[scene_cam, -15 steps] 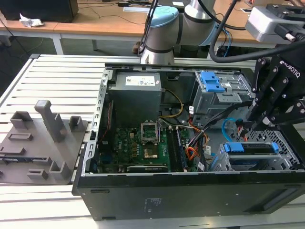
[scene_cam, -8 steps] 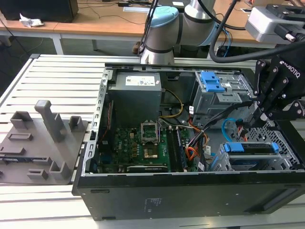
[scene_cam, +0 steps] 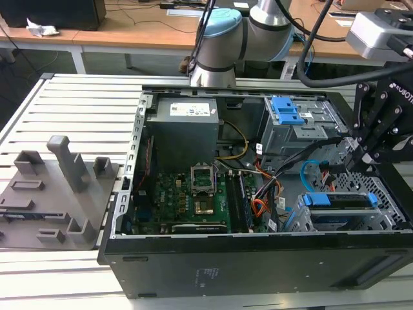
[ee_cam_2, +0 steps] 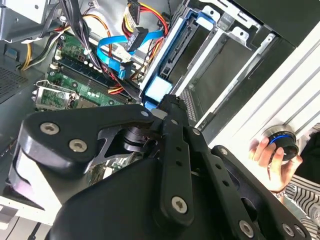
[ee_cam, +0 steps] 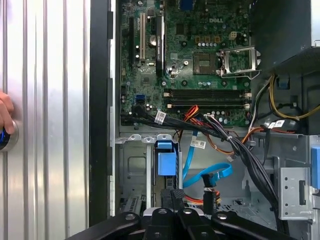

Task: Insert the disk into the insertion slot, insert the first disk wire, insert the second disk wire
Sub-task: 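Insert the disk into the insertion slot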

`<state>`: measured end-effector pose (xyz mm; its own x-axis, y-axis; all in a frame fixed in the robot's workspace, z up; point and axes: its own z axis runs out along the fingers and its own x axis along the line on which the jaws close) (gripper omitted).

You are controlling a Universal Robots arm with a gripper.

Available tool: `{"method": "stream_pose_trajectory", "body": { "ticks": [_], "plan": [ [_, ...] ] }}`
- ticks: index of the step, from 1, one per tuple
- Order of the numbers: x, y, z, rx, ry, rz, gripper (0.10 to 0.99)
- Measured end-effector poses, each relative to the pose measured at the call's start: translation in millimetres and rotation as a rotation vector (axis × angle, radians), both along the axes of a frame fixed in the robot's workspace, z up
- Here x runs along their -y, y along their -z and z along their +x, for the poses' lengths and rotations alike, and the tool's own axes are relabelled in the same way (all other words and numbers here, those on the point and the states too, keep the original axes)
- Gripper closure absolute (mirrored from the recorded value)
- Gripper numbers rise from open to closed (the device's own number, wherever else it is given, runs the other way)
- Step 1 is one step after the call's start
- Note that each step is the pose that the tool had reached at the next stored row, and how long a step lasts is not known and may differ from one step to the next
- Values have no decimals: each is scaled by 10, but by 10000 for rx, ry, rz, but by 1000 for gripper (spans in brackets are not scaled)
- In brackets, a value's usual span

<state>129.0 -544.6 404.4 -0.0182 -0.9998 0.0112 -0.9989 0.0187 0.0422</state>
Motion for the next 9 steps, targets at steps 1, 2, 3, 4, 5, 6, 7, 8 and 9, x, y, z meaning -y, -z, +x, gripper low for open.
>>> {"method": "stream_pose_trajectory", "body": {
  "ticks": [1,2,3,4,5,6,7,8,9],
  "plan": [
    [0,20,0,-1,1,-1,980],
    [0,40,1,-1,0,-1,980],
    [0,67,1,-1,-1,0,980],
    [-1,100,1,-1,-1,1,980],
    [0,139,1,-1,-1,0,980],
    [0,176,1,-1,-1,1,980],
    [0,196,1,-1,-1,0,980],
    [-1,214,1,-1,-2,1,980],
    [-1,233,1,-1,-1,1,980]
  ]
}}
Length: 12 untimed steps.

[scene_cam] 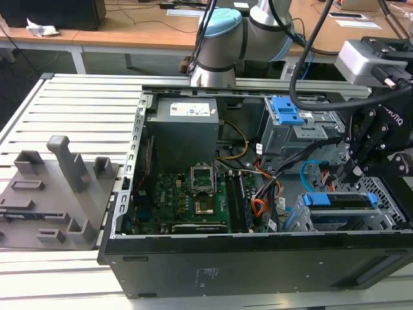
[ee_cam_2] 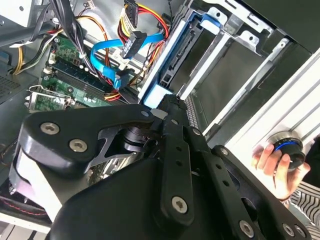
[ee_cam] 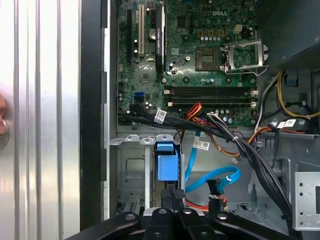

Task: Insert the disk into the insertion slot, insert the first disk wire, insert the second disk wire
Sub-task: 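Insert the disk into the insertion slot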

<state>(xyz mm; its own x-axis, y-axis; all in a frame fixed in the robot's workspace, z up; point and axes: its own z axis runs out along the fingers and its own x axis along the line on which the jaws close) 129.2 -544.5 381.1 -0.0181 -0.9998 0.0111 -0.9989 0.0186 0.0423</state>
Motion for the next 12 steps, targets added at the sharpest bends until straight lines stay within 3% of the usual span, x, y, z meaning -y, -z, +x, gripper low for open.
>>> {"method": "stream_pose_trajectory", "body": {
  "ticks": [5,12],
  "plan": [
    [0,128,0,0,-1,0,980],
    [0,205,0,0,-1,-3,980]
  ]
}}
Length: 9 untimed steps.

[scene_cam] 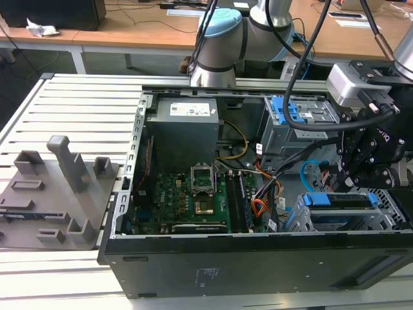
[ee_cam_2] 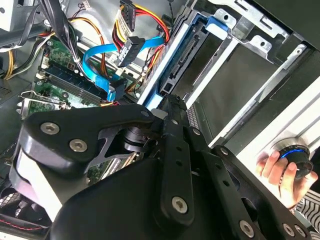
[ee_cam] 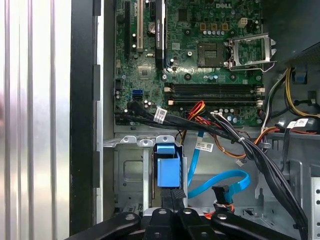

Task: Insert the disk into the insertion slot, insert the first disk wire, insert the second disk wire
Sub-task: 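Insert the disk into the insertion slot, then insert the first disk wire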

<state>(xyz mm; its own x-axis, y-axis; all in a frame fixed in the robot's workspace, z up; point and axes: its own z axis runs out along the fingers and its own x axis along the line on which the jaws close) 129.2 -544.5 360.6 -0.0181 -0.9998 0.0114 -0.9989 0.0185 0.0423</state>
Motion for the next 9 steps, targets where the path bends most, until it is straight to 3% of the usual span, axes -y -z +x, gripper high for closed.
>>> {"method": "stream_pose_trajectory", "body": {
  "ticks": [9],
  "plan": [
    [0,3,0,0,1,2,980]
  ]
}}
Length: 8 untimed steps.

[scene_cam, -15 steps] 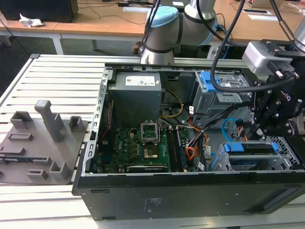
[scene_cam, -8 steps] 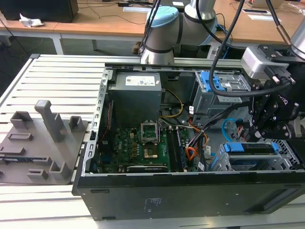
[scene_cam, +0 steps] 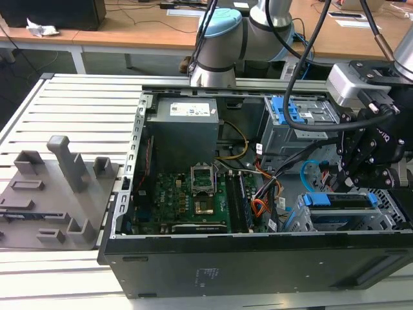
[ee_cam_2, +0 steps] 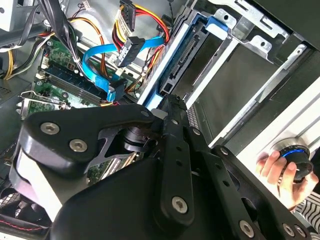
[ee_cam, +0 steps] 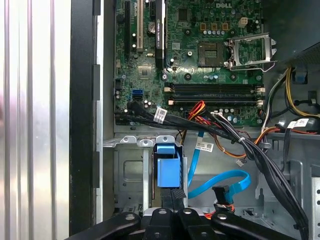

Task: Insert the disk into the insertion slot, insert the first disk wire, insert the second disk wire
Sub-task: 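Insert the first disk wire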

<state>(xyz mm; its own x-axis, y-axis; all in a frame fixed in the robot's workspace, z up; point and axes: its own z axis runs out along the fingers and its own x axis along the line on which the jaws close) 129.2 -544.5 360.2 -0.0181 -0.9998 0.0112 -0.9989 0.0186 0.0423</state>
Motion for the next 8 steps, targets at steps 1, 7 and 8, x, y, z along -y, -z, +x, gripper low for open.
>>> {"method": "stream_pose_trajectory", "body": {
  "ticks": [1,7,8],
  "plan": [
    [0,0,0,0,0,0,980],
    [0,1,186,0,0,1,980],
    [0,1,233,0,0,1,980]
  ]
}}
